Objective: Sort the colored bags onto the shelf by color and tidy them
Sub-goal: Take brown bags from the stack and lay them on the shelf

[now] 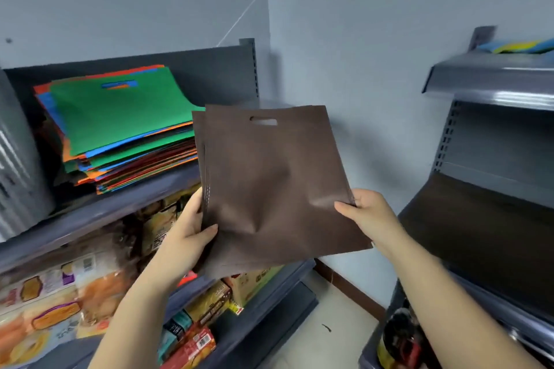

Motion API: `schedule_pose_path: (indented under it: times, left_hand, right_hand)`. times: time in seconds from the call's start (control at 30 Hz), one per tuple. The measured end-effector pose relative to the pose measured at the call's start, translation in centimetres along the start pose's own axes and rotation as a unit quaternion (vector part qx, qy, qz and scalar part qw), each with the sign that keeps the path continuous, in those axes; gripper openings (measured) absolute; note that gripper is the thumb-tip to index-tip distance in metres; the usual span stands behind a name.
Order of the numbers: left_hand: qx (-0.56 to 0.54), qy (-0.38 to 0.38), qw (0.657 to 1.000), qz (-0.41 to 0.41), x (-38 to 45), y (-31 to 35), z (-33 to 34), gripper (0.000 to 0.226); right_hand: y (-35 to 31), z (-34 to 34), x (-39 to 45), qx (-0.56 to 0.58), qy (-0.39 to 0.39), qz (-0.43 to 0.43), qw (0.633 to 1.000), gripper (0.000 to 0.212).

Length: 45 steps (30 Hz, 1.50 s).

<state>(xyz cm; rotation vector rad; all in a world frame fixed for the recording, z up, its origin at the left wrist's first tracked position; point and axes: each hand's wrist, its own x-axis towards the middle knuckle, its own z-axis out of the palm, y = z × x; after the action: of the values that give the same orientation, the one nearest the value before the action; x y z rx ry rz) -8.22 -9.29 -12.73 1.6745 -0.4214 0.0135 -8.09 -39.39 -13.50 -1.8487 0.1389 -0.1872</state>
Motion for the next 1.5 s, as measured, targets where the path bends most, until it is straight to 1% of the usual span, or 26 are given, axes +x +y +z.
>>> schedule_pose_path:
  times: [0.03,0.1,0.13,0.23,0.3,0.33,0.43,0.5,0.57,0.63,0.77,0.87,0.97,1.0,1.07,1.1,1.13,1.2,1.23,1.3,1.37,1.43,1.5]
  left_hand:
    - [0.001,-0.010,1.000,-0.005,1.0,-0.4,1.6,0.072]
    - [0.001,-0.005,1.000,-0.020,3.0,-0.9,4.9,0.069]
    - [0.002,-0.001,1.000,-0.025,4.0,-1.1,6.8,0.063]
    - [0.041,0.000,0.999,-0.021,6.7,-1.5,13.2,0.031]
    - [0.095,0.004,0.995,-0.011,7.8,-1.3,17.3,0.016]
    - [0.116,-0.002,0.993,-0.001,8.3,-1.5,19.1,0.014]
    - [0.153,-0.065,0.986,0.020,10.0,-2.5,24.2,0.019]
    - [0.161,-0.101,0.982,0.019,11.1,-2.9,27.1,0.023]
    - [0.158,-0.127,0.979,0.015,11.9,-2.8,29.7,0.027]
    - [0.165,-0.140,0.976,0.016,12.6,-2.6,32.0,0.031]
    - [0.204,-0.181,0.962,0.022,14.3,-2.4,35.2,0.034]
    - [0.227,-0.228,0.947,0.019,15.1,-2.4,37.0,0.038]
    - [0.229,-0.254,0.939,-0.023,16.0,-3.4,38.0,0.040]
    - [0.235,-0.261,0.936,-0.032,16.3,-3.7,38.1,0.039]
    - [0.263,-0.263,0.927,-0.038,16.5,-4.1,38.2,0.030]
    - [0.284,-0.254,0.924,-0.033,16.5,-4.1,38.0,0.027]
    - [0.305,-0.239,0.922,-0.025,16.6,-4.0,37.6,0.031]
    - [0.352,-0.204,0.914,0.008,16.8,-3.4,36.0,0.044]
    - [0.375,-0.189,0.907,0.037,16.9,-2.9,35.0,0.045]
    - [0.426,-0.168,0.883,0.104,17.3,-1.3,32.4,0.043]
    - [0.473,-0.128,0.859,0.150,17.8,0.6,29.2,0.043]
    - [0.520,-0.080,0.832,0.174,18.3,2.3,25.3,0.043]
    - [0.554,-0.031,0.811,0.185,18.3,3.8,20.9,0.040]
  right_hand:
    - [0.9,-1.3,-0.5,-0.022,0.030,0.000,0.999,0.009]
    - [2.8,-4.1,-1.5,-0.054,0.092,0.006,0.994,0.017]
    - [3.7,-5.5,-2.0,-0.055,0.113,0.008,0.992,0.019]
    - [5.8,-10.1,-4.1,-0.072,0.179,0.015,0.981,0.012]
    - [7.0,-13.2,-5.7,-0.116,0.229,0.021,0.966,0.022]
    - [7.4,-14.6,-6.6,-0.138,0.252,0.024,0.957,0.027]
    - [9.1,-18.2,-8.5,-0.157,0.314,0.043,0.936,0.027]
    - [10.3,-20.1,-9.5,-0.165,0.343,0.061,0.923,0.030]
    - [11.6,-21.6,-10.4,-0.182,0.350,0.087,0.915,0.027]
    - [12.6,-22.8,-11.0,-0.211,0.338,0.113,0.910,0.025]
    - [13.0,-24.4,-10.9,-0.301,0.305,0.172,0.887,0.029]
    - [13.3,-25.0,-10.4,-0.380,0.267,0.231,0.855,0.036]
    - [13.4,-25.5,-9.7,-0.433,0.235,0.291,0.820,0.044]
    - [13.1,-25.7,-9.4,-0.459,0.223,0.310,0.802,0.049]
    - [12.2,-26.0,-8.6,-0.505,0.214,0.323,0.771,0.058]
    - [11.6,-26.1,-8.1,-0.517,0.219,0.314,0.766,0.060]
    - [10.9,-26.1,-7.5,-0.525,0.224,0.293,0.767,0.060]
    - [9.0,-25.3,-5.6,-0.539,0.218,0.218,0.783,0.054]
    - [8.0,-24.6,-4.5,-0.543,0.212,0.173,0.794,0.051]
    - [5.7,-22.3,-1.9,-0.540,0.194,0.075,0.816,0.046]
    - [3.1,-19.3,0.8,-0.527,0.154,-0.018,0.836,0.046]
    - [0.4,-16.0,3.5,-0.507,0.110,-0.095,0.850,0.046]
    - [-2.3,-12.3,5.8,-0.478,0.083,-0.170,0.858,0.044]
